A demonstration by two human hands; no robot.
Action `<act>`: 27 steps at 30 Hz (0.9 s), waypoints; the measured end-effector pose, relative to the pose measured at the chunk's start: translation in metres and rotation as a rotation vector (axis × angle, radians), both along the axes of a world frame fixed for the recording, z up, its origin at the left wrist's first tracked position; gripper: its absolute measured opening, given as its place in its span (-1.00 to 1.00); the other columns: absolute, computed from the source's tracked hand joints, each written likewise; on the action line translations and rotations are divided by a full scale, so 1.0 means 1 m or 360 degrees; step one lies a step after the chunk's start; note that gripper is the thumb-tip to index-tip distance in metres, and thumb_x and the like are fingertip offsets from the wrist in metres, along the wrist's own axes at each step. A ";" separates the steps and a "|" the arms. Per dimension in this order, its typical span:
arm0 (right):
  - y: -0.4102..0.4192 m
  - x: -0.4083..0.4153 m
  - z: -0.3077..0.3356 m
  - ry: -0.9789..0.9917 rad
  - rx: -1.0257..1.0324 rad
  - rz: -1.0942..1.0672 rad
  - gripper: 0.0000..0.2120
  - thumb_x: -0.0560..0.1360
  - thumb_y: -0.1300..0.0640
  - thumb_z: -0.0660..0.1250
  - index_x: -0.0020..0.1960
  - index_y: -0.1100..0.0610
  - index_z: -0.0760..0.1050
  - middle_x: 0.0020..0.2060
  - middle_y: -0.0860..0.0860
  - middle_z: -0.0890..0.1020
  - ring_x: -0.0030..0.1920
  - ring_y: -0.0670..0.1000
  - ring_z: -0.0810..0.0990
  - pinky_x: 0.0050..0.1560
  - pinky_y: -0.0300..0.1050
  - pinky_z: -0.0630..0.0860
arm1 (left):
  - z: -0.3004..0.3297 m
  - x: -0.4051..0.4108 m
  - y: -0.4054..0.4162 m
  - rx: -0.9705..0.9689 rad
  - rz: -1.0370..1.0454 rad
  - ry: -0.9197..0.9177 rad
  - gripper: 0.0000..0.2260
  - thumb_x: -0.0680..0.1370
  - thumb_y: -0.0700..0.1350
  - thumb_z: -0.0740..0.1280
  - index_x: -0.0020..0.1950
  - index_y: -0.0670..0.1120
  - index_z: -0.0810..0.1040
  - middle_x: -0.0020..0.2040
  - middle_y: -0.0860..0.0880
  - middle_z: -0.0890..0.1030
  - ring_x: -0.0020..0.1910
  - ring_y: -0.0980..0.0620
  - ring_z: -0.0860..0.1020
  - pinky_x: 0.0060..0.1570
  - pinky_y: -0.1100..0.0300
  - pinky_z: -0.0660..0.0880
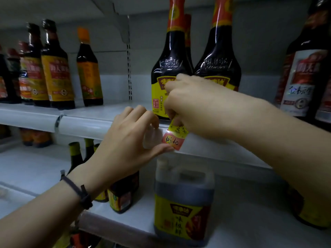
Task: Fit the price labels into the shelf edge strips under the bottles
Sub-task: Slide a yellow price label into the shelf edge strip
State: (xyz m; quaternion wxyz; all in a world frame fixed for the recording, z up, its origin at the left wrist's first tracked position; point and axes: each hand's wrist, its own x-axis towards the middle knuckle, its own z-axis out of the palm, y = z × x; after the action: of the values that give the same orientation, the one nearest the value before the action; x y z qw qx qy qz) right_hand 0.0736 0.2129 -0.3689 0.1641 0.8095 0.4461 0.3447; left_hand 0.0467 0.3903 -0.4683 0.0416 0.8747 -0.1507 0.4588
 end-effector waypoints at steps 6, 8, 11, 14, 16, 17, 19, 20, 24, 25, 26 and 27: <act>-0.008 -0.002 -0.006 0.0066 0.0152 0.0054 -0.87 0.44 0.35 0.36 -0.14 0.13 0.55 -0.10 0.04 0.53 -0.11 0.10 0.47 -0.24 -0.03 0.39 | 0.002 -0.001 -0.001 0.0004 -0.0010 0.0008 -0.50 0.41 0.40 0.31 0.00 -0.02 0.46 -0.07 0.03 0.44 -0.08 0.00 0.35 -0.14 0.07 0.36; -0.010 -0.001 -0.006 0.0081 0.0207 0.0048 -0.88 0.41 0.35 0.38 -0.18 0.14 0.56 -0.15 0.06 0.56 -0.13 0.13 0.51 -0.27 -0.01 0.47 | 0.001 -0.003 -0.002 0.0032 0.0003 0.0008 -0.53 0.42 0.38 0.33 0.03 0.00 0.46 -0.06 0.02 0.43 -0.07 0.00 0.35 -0.13 0.07 0.36; -0.013 0.000 -0.004 0.0134 0.0269 0.0024 -0.88 0.38 0.33 0.40 -0.19 0.13 0.58 -0.25 0.08 0.56 -0.18 0.17 0.55 -0.30 -0.03 0.52 | 0.002 -0.003 -0.006 0.0071 0.0039 0.0009 -0.55 0.43 0.38 0.33 0.01 0.03 0.45 -0.07 0.02 0.40 -0.07 -0.02 0.33 -0.14 0.04 0.36; -0.020 -0.001 0.006 0.0158 0.0330 0.0027 -0.89 0.40 0.28 0.40 -0.15 0.11 0.65 -0.26 0.09 0.59 -0.14 0.19 0.57 -0.21 0.02 0.57 | 0.006 -0.004 -0.010 0.0048 0.0008 0.0062 -0.55 0.42 0.39 0.34 -0.04 0.02 0.41 -0.09 0.05 0.37 -0.09 0.01 0.31 -0.15 0.15 0.30; -0.029 -0.002 0.015 0.0219 0.0479 0.0062 -0.90 0.45 0.22 0.42 -0.10 0.06 0.66 -0.23 0.03 0.61 -0.11 0.15 0.59 -0.14 0.01 0.57 | 0.006 -0.005 -0.011 0.0015 -0.0019 0.0094 -0.56 0.42 0.36 0.36 -0.06 0.01 0.41 -0.10 0.06 0.38 -0.11 0.04 0.31 -0.17 0.25 0.27; -0.033 -0.003 0.018 0.0294 0.0597 0.0089 -0.92 0.48 0.18 0.43 -0.07 0.03 0.65 -0.23 -0.01 0.59 -0.10 0.12 0.60 -0.12 -0.01 0.56 | 0.006 -0.006 -0.011 -0.0011 -0.0023 0.0103 -0.57 0.41 0.35 0.38 -0.07 0.01 0.41 -0.12 0.07 0.39 -0.12 0.05 0.31 -0.17 0.27 0.29; -0.041 -0.003 0.017 0.0441 0.0836 0.0147 -0.96 0.51 0.13 0.44 -0.05 0.02 0.63 -0.24 -0.06 0.59 -0.10 0.09 0.62 -0.08 0.01 0.58 | 0.002 -0.009 -0.011 -0.0074 -0.0021 0.0088 -0.61 0.40 0.28 0.41 -0.07 0.01 0.41 -0.14 0.08 0.41 -0.15 0.04 0.33 -0.19 0.32 0.30; -0.042 -0.003 0.013 0.0488 0.0913 0.0149 -0.97 0.50 0.12 0.45 -0.07 0.02 0.62 -0.24 -0.05 0.61 -0.10 0.09 0.63 -0.08 0.00 0.59 | 0.001 -0.011 -0.010 -0.0096 -0.0019 0.0069 -0.63 0.39 0.23 0.43 -0.08 0.00 0.42 -0.14 0.09 0.41 -0.16 0.04 0.35 -0.20 0.33 0.29; -0.031 -0.001 -0.013 0.0484 0.0938 0.0039 -0.94 0.46 0.06 0.46 -0.12 0.02 0.61 -0.24 0.01 0.67 -0.10 0.15 0.65 -0.08 0.00 0.59 | -0.003 -0.018 -0.007 -0.0105 -0.0013 0.0027 -0.70 0.40 0.14 0.42 -0.06 -0.04 0.50 -0.13 0.06 0.46 -0.15 0.00 0.43 -0.20 0.24 0.33; -0.027 -0.002 -0.018 0.0456 0.0936 0.0025 -0.94 0.46 0.05 0.45 -0.12 0.02 0.60 -0.23 0.00 0.68 -0.09 0.16 0.64 -0.10 -0.01 0.57 | -0.003 -0.019 -0.007 -0.0104 -0.0012 0.0029 -0.70 0.41 0.14 0.41 -0.06 -0.04 0.50 -0.13 0.07 0.46 -0.14 0.00 0.43 -0.20 0.22 0.33; -0.024 -0.003 -0.021 0.0423 0.0934 0.0018 -0.94 0.47 0.05 0.44 -0.10 0.02 0.60 -0.21 -0.01 0.68 -0.07 0.16 0.63 -0.13 -0.03 0.53 | -0.003 -0.019 -0.007 -0.0105 -0.0011 0.0031 -0.70 0.41 0.15 0.40 -0.05 -0.04 0.50 -0.12 0.07 0.46 -0.14 0.01 0.43 -0.21 0.24 0.34; -0.022 -0.003 -0.022 0.0388 0.0926 0.0014 -0.95 0.48 0.05 0.43 -0.08 0.01 0.60 -0.18 -0.02 0.69 -0.06 0.16 0.63 -0.16 -0.04 0.49 | -0.003 -0.018 -0.007 -0.0106 -0.0006 0.0026 -0.71 0.42 0.15 0.39 -0.05 -0.03 0.49 -0.12 0.09 0.45 -0.14 0.02 0.41 -0.21 0.27 0.34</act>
State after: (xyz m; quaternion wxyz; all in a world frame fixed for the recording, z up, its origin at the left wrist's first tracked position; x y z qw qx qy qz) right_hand 0.0703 0.1914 -0.3911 -0.1306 0.8560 0.3485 0.3590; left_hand 0.0289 0.3835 -0.4716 0.0727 0.8763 -0.1368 0.4562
